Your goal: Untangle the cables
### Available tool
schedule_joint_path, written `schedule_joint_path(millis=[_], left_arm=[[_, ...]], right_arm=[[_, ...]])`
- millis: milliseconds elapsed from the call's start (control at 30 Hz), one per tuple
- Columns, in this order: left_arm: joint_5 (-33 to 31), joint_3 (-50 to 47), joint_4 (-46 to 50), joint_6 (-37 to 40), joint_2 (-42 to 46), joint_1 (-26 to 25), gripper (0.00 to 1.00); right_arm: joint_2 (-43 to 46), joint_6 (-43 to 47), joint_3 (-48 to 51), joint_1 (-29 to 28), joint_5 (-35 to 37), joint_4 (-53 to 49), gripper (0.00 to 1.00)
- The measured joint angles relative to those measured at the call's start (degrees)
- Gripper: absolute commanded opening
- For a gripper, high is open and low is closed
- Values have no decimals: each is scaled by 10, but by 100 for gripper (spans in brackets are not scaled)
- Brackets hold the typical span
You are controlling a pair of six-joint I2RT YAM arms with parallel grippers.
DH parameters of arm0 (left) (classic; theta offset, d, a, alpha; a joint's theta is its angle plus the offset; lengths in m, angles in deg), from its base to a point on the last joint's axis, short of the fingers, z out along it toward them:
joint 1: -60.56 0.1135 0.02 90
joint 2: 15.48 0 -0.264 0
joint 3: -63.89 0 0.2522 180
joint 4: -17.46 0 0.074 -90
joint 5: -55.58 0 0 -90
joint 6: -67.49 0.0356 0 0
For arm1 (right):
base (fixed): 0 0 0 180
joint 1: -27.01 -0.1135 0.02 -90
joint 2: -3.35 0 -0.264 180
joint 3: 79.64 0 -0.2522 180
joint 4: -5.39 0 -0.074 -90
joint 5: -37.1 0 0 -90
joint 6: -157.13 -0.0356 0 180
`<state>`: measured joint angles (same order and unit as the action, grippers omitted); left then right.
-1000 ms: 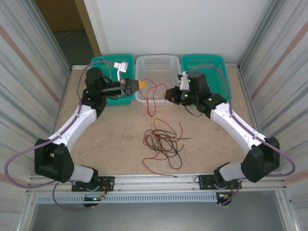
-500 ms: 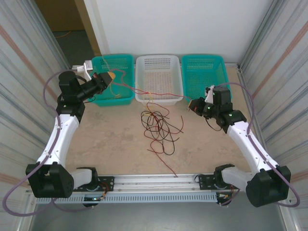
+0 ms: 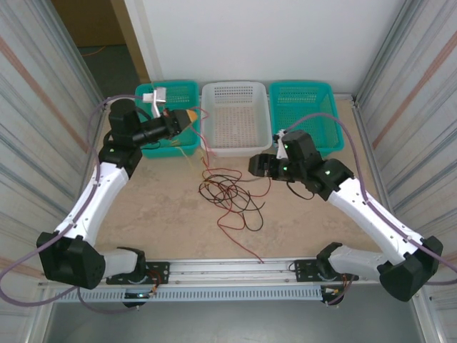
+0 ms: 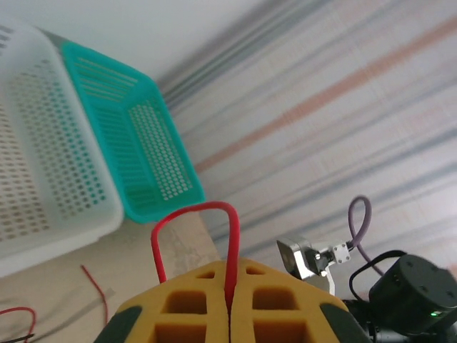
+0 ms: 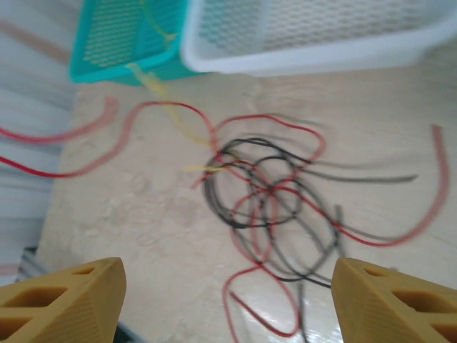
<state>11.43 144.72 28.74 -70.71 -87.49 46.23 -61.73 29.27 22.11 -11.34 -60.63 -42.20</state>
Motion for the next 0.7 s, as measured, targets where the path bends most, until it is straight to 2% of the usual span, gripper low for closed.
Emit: schedule_joint_path(millis=[100,200,400,700], left_arm=[[-8,11,5,6,0,-28,0],[-14,21,11,9,-2,-42,0],[-15,70,48,51,-9,-49,0],[5,92,87,84,-12,-49,0]], right_arm=[[-25,-2,-7,-50,12,42,72],[-63,-8,-7,-75,18,79,68],[-78,-8,-13,-73,37,95,74],[-21,40,-82,-70,49,68,73]])
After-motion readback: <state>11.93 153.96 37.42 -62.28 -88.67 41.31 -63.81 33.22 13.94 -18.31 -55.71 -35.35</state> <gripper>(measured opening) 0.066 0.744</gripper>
